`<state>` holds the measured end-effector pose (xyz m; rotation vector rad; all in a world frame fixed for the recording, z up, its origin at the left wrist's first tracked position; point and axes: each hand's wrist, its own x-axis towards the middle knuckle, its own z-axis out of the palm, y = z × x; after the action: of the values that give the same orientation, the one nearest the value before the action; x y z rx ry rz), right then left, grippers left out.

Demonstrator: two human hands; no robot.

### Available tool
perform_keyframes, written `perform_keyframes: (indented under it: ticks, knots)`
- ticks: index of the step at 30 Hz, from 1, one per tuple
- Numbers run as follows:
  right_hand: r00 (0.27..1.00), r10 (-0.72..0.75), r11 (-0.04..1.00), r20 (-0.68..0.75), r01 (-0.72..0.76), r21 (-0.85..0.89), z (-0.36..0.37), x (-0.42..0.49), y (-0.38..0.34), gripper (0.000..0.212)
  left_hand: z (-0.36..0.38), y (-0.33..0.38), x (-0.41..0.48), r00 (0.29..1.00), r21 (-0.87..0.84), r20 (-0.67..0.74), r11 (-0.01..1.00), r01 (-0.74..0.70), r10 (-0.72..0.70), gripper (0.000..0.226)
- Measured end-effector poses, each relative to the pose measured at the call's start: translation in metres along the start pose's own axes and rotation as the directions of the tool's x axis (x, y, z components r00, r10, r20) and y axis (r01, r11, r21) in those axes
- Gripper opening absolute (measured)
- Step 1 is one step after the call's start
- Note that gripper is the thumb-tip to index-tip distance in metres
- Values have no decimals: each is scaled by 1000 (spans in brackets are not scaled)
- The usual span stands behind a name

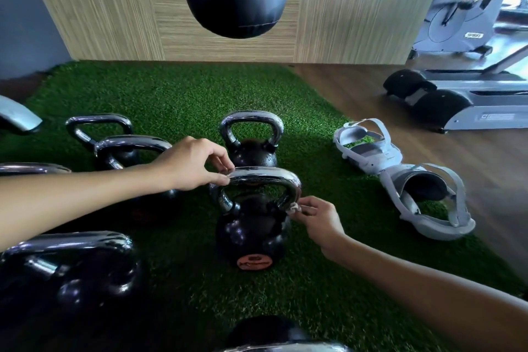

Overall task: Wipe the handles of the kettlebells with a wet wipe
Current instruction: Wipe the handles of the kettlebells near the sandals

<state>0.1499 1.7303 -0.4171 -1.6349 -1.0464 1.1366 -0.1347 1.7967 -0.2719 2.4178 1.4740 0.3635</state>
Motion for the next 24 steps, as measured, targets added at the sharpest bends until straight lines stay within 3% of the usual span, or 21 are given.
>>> perform_keyframes:
  ticks: [3, 7, 8, 10, 13, 16, 19, 24]
  knots:
    - [1000, -3, 999, -11, 2, -38, -3, -1, -7, 20, -1, 4, -3, 1000, 41, -3, 999, 7, -7, 21]
    - [966, -184, 977, -180, 161, -137, -22, -26, -46, 22, -9, 22, -1, 1000, 118, 8, 993, 8, -9, 17]
    - [947, -257, 960, -190, 228, -164, -25, -33, -60, 23, -11, 28, 1, 1000, 65, -2, 998, -2, 2, 19]
    - [914, -383, 918, -134, 360, -165, -21, -48, -91, 26, -14, 40, 4, 1000, -200, 29, 980, 6, -1, 26]
    - [838, -538, 829, -89, 507, -234, -5, -57, -125, 28, -14, 56, 2, 981, -551, 194, 830, 90, 23, 44]
    - [788, -608, 776, -101, 563, -283, 7, -55, -142, 27, -9, 57, 5, 986, -727, 167, 678, 106, 24, 48]
    - [805, -587, 794, -84, 553, -253, 14, -49, -151, 23, -7, 48, 7, 988, -802, 132, 577, 157, -86, 42]
    - [870, -484, 858, 93, 492, -147, 27, -42, -149, 26, -3, 36, 4, 955, -854, 206, 436, 283, -215, 31]
